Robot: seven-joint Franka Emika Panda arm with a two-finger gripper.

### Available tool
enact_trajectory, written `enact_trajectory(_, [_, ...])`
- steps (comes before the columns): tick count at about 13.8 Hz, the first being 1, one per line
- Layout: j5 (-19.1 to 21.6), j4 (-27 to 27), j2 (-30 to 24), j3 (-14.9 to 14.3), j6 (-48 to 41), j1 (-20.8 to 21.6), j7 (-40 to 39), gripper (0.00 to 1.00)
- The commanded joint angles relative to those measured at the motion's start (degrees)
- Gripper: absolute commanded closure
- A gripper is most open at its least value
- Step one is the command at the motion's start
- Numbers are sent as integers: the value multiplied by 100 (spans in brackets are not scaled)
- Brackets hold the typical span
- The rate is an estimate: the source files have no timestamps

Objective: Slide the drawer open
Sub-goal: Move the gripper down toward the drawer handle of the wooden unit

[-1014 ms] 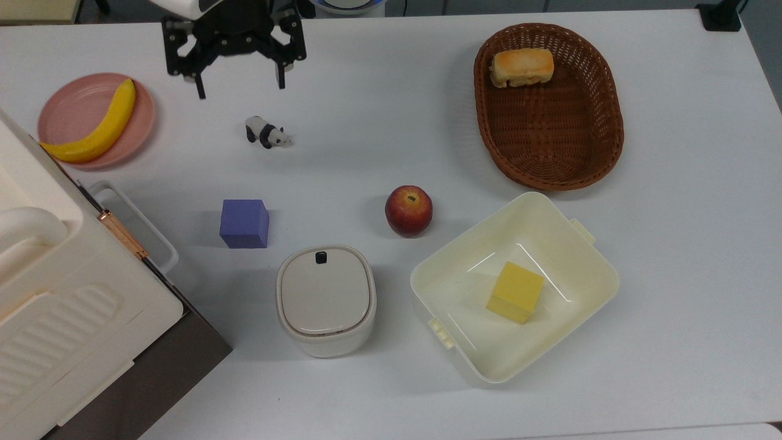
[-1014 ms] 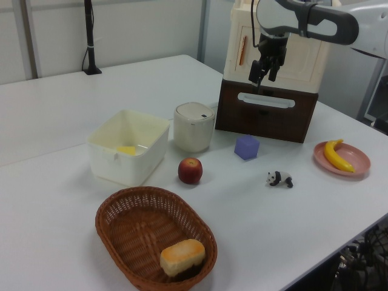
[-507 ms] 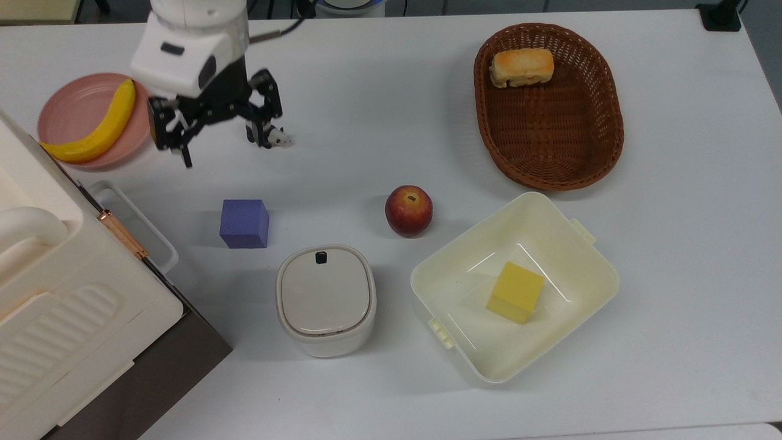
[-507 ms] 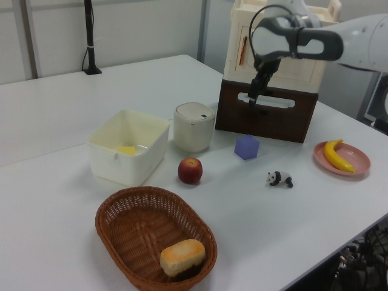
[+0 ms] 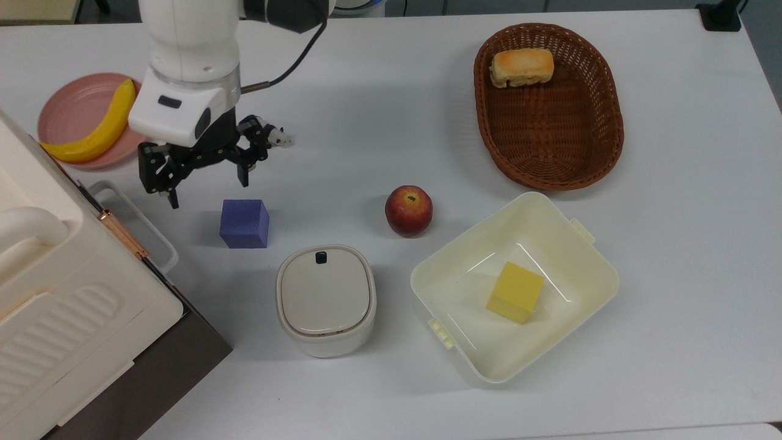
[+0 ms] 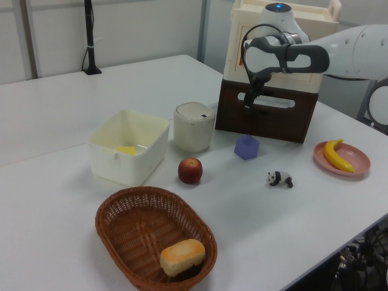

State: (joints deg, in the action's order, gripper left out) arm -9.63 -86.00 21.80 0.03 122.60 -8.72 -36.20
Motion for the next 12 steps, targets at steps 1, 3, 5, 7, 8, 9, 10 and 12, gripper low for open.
enact_trajectory(1, [-65, 215, 228, -20, 351, -147, -379, 0])
enact_trajectory(3, [-74, 215, 315, -29, 544, -227, -571, 0])
enact_trajectory(5, [-74, 206, 360, -29, 765, -288, -616, 0])
enact_trajectory(7, [-92, 215, 473, -38, 792, -288, -634, 0])
enact_trajectory(8, [-127, 215, 483, -38, 974, -306, -625, 0])
enact_trajectory(9, [-127, 198, 483, -38, 1063, -315, -608, 0])
enact_trajectory(10, [-127, 198, 500, -38, 1082, -315, -608, 0])
enact_trajectory(12, [-136, 198, 535, -38, 1099, -315, -616, 0])
